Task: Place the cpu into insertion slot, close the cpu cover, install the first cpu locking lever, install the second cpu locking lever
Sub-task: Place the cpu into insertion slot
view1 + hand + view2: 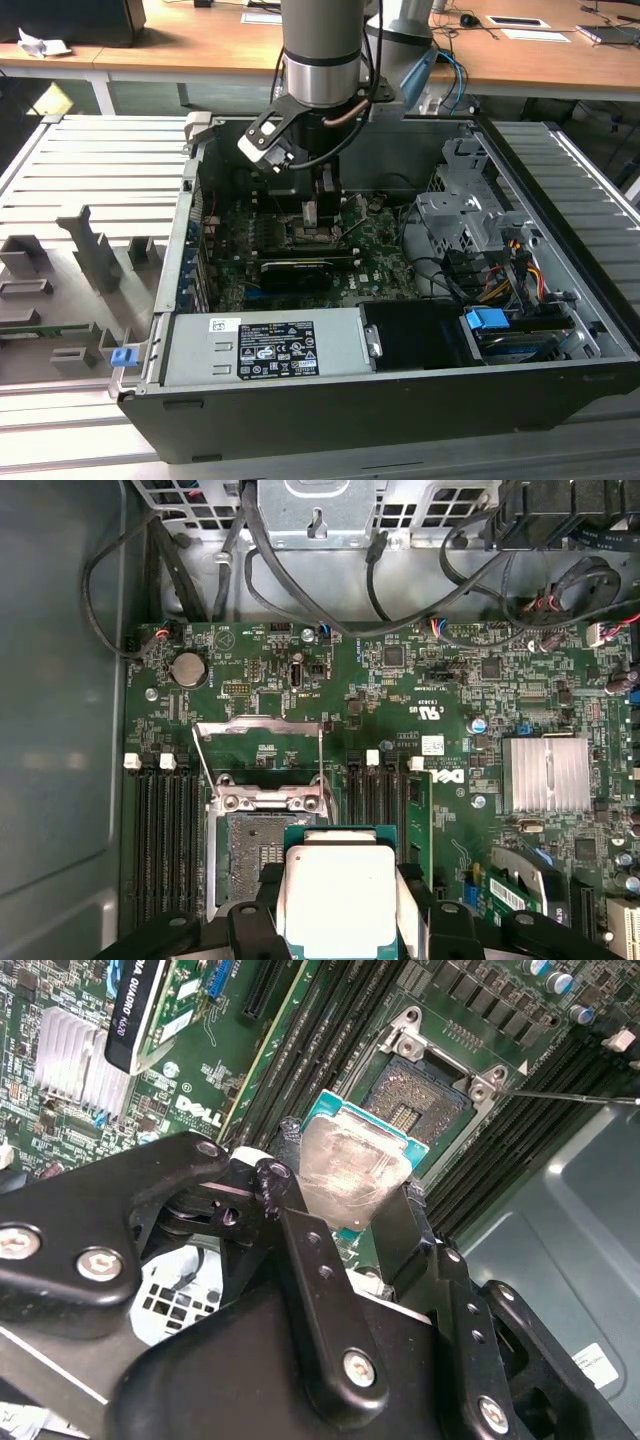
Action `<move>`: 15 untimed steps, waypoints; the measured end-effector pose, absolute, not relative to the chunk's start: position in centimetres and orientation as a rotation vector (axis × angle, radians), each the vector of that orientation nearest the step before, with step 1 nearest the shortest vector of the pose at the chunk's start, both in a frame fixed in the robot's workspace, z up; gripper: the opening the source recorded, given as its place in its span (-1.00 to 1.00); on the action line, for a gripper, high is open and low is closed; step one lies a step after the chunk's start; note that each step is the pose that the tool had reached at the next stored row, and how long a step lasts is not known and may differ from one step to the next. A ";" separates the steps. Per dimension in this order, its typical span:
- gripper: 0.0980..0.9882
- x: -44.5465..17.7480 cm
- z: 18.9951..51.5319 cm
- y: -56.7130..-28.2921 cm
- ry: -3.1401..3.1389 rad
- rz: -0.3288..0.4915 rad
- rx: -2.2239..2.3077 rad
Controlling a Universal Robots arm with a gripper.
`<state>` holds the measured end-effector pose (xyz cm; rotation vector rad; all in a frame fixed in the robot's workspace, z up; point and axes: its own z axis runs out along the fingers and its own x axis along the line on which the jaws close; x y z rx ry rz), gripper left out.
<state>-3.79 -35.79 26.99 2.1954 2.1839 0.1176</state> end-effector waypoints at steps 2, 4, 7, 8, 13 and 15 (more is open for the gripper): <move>-0.04 -3.8 27.0 -35.8 2.184 0.117 2.195; -0.04 -3.8 26.9 -35.8 2.184 0.118 2.195; -0.04 -3.8 26.8 -35.8 2.184 0.117 2.196; -0.04 -3.8 26.8 -35.8 2.181 0.117 2.198; -0.04 -3.8 26.6 -35.7 2.168 0.118 2.209; -0.04 -3.8 26.4 -35.7 2.186 0.119 2.192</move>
